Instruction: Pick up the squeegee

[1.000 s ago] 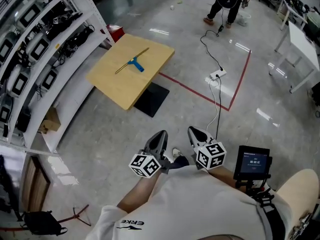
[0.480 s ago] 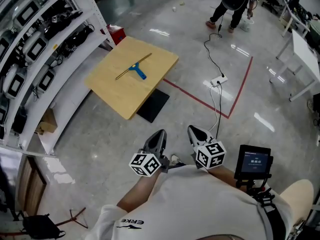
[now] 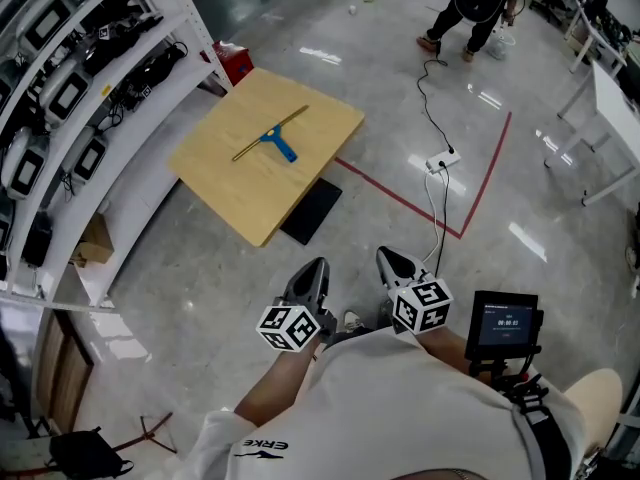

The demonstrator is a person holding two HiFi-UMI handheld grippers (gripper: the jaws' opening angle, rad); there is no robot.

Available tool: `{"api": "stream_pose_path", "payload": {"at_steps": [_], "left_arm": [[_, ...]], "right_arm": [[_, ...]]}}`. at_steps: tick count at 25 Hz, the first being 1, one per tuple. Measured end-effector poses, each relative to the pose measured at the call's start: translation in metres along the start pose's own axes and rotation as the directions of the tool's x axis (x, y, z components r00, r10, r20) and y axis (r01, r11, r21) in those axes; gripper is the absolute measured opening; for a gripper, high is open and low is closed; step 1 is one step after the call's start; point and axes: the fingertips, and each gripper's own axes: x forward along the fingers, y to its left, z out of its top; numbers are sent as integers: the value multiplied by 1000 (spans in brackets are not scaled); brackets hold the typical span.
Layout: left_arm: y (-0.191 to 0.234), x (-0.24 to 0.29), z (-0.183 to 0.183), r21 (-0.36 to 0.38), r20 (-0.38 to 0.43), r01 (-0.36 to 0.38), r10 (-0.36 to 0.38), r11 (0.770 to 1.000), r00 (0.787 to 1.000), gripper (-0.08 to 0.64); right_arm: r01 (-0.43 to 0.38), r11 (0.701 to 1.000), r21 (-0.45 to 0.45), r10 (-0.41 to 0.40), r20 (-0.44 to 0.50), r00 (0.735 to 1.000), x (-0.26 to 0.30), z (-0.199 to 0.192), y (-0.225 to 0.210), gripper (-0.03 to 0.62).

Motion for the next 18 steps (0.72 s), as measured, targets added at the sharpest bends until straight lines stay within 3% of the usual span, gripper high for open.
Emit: {"api": "stream_pose_path", "payload": {"at_steps": [9, 14, 18], "left_arm": [[32, 38, 9, -10, 8, -126, 126, 992, 992, 3], [39, 36, 11, -12, 13, -171, 171, 985, 985, 3], [47, 79, 23, -14, 19, -213, 213, 977, 977, 3]], "right_arm": [[-94, 996, -3, 94, -58, 994, 57, 18, -27, 3], [-149, 989, -10, 148, -70, 987, 67, 22, -21, 3], [-201, 979, -20, 198, -107, 974, 99, 41, -46, 3]]}}
